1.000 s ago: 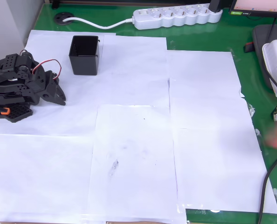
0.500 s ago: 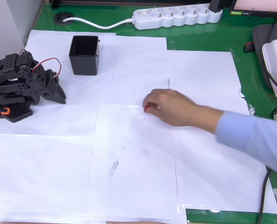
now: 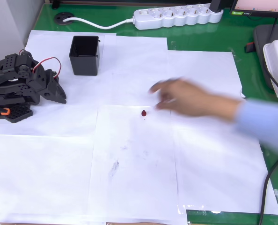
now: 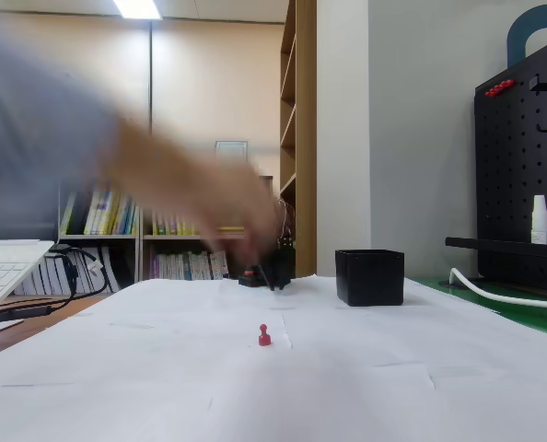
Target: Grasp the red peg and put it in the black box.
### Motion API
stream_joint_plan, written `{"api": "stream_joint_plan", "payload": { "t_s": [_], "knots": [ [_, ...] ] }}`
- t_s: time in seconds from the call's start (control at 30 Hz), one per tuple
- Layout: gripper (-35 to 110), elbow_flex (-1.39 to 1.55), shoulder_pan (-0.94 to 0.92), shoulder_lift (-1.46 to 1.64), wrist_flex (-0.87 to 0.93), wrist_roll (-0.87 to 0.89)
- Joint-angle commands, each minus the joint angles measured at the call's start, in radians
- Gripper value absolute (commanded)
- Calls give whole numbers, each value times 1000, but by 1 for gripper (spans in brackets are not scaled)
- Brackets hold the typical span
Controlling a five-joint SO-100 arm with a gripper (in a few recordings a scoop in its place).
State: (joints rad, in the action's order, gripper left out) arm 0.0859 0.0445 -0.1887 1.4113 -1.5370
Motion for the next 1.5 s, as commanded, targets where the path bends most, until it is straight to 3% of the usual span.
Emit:
{"api": "stream_joint_plan", "payload": {
  "t_s": [0.0, 0.17, 0.37, 0.67, 1.1, 1.3, 1.47],
  "knots": [
    [1, 18, -31, 40, -64, -14],
    [0, 40, -48, 124, -367, 57],
    [0, 124, -40, 175, -364, 54],
    [0, 529, 3, 331, 57, 120],
    [0, 1043, -163, 833, 166, 222],
    [0, 1089, -293, 994, -6, 202],
    [0, 997, -382, 1072, -308, 153]
  ]
}}
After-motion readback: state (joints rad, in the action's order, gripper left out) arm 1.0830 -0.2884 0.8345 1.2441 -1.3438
